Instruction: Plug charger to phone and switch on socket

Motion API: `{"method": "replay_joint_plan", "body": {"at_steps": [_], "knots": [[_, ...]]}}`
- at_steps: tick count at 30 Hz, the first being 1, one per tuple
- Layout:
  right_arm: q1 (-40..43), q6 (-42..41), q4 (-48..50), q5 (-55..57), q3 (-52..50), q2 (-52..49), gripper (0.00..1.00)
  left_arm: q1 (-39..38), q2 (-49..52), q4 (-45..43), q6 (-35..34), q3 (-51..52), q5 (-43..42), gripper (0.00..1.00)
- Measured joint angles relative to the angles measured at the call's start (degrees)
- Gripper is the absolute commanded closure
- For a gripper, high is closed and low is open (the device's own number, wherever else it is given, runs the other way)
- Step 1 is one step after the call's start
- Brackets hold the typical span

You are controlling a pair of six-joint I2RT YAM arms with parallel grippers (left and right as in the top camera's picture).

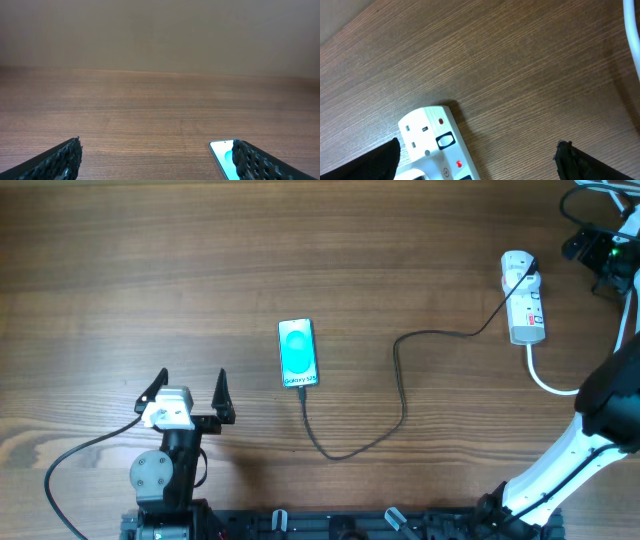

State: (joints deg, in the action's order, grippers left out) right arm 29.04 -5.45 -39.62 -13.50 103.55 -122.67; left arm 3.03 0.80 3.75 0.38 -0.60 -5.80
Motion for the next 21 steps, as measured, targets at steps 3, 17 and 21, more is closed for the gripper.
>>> {"method": "replay_joint_plan", "body": {"at_steps": [3, 17, 21], "knots": [[0.0, 0.0, -0.6, 0.0, 0.0, 2.9, 0.0, 0.0, 0.0, 0.0, 0.0, 0.0, 0.0, 0.0], [-4.1, 0.0, -0.4, 0.0, 0.3, 46.2, 0.0, 0.0, 0.0, 0.0, 0.0, 0.0, 0.0, 0.0], [-11.0, 0.2, -0.5, 0.0, -3.1, 46.5, 0.0, 0.0, 0.0, 0.0, 0.0, 0.0, 0.0, 0.0]]}}
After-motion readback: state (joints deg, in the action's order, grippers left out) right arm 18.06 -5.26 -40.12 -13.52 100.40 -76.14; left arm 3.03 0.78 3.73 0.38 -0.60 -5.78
